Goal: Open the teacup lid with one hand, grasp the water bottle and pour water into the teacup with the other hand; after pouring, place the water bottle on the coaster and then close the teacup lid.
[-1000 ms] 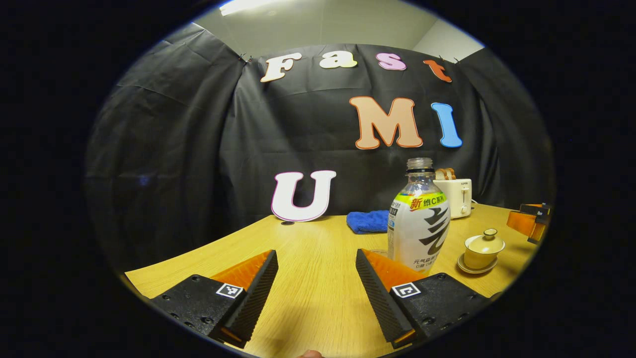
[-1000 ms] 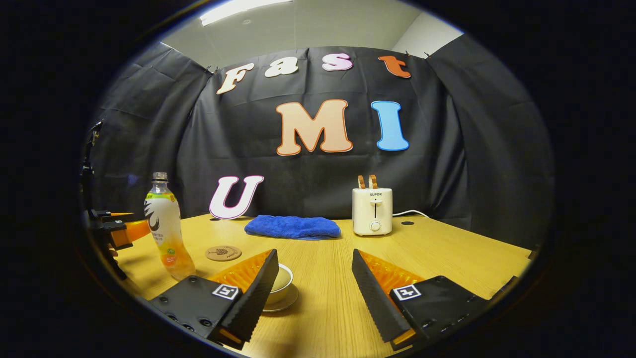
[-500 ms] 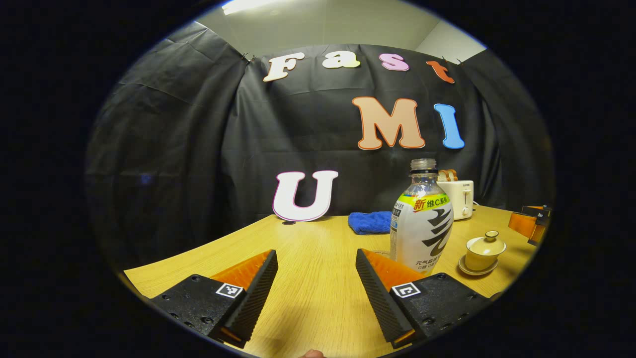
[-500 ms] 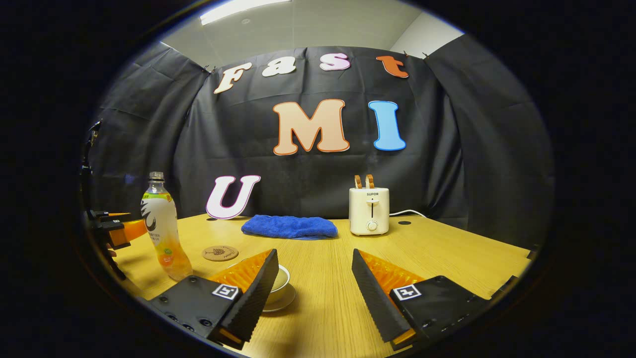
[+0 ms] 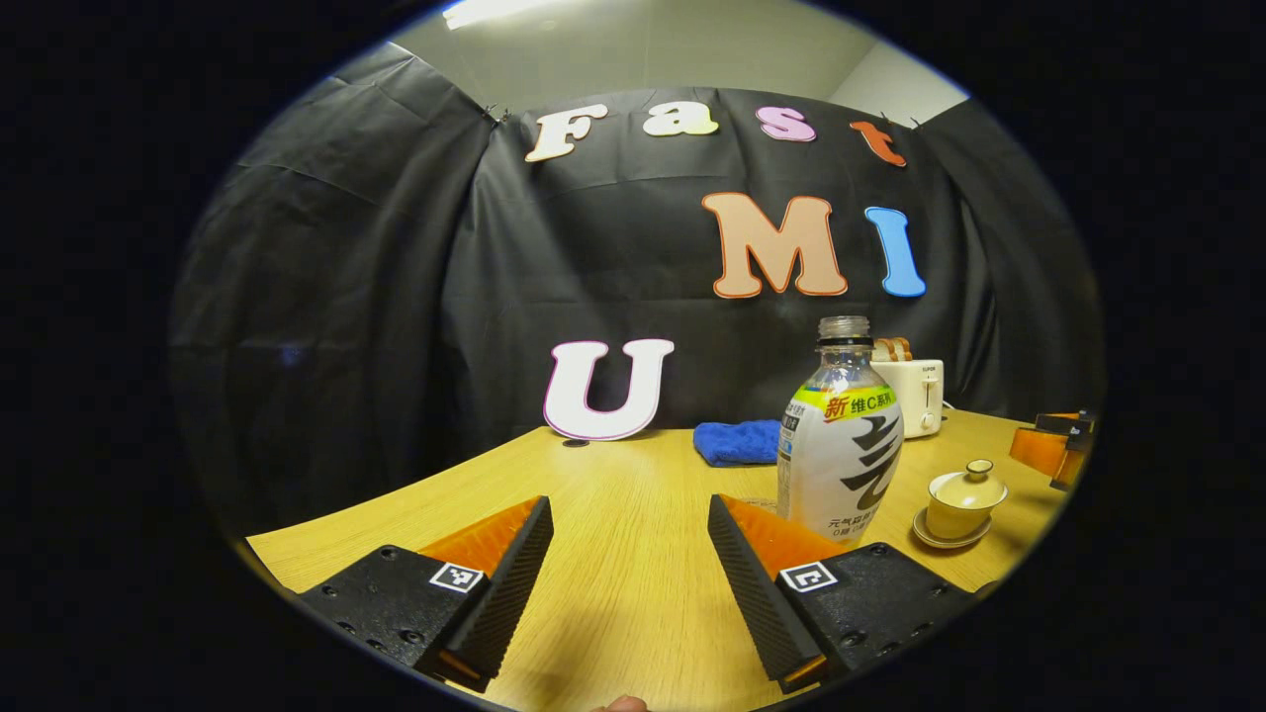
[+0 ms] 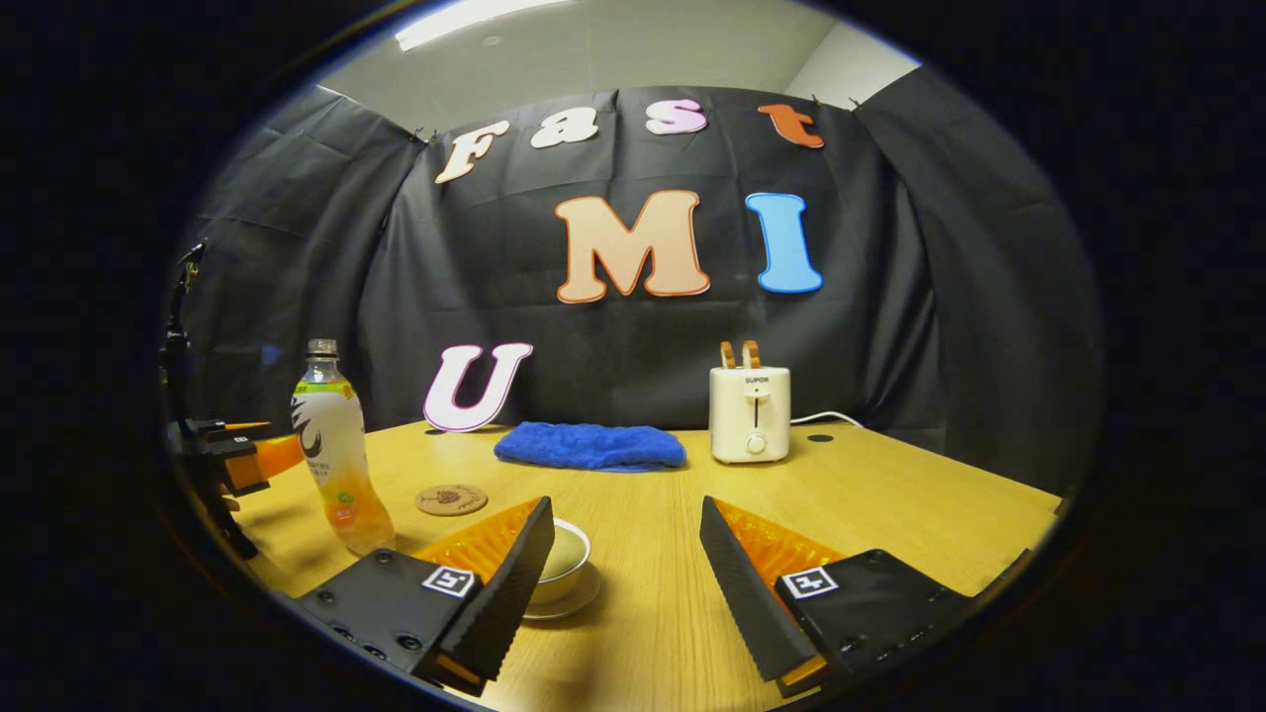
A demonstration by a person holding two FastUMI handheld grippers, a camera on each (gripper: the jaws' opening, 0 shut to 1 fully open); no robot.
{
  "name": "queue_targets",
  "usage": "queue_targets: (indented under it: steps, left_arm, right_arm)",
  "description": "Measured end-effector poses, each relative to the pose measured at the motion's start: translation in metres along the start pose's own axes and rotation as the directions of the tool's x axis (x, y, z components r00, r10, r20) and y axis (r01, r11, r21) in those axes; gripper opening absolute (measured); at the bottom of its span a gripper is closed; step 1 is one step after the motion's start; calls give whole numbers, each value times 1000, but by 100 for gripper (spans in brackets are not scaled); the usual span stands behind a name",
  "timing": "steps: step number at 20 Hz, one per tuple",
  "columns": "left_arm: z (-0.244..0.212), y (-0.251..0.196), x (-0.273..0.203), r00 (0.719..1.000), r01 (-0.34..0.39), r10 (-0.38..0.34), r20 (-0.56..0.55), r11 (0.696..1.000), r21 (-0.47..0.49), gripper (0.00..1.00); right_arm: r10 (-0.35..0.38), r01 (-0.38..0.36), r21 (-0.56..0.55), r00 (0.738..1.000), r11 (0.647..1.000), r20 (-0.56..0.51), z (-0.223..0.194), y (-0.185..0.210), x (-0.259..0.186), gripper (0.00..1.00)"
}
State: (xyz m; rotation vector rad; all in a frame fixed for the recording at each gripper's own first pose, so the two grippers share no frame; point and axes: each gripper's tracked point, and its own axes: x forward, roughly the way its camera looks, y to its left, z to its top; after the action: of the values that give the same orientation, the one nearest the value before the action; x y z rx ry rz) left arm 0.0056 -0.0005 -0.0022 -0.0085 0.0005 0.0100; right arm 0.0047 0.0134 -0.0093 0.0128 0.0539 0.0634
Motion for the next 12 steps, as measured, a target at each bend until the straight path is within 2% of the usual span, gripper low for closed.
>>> queue_targets:
  steps: [5, 9, 10, 12]
  left_arm:
    - [0, 2, 0, 1000, -12, 12, 0, 1000, -1, 93]
    - [-1, 3, 0, 1000, -22, 22, 0, 1000, -1, 92]
    - [-1, 3, 0, 1000, -22, 22, 0, 1000, -1, 93]
    - [0, 3, 0, 1000, -22, 22, 0, 1000, -1, 92]
  right_arm:
    - [68, -67, -36, 998, 997, 11, 18, 18, 2, 94]
    - [116, -117, -79, 993, 990, -14, 20, 37, 10, 98]
    - [127, -129, -90, 992, 988, -28, 19, 41, 12, 94]
    - [147, -152, -107, 988, 982, -51, 14, 49, 16, 94]
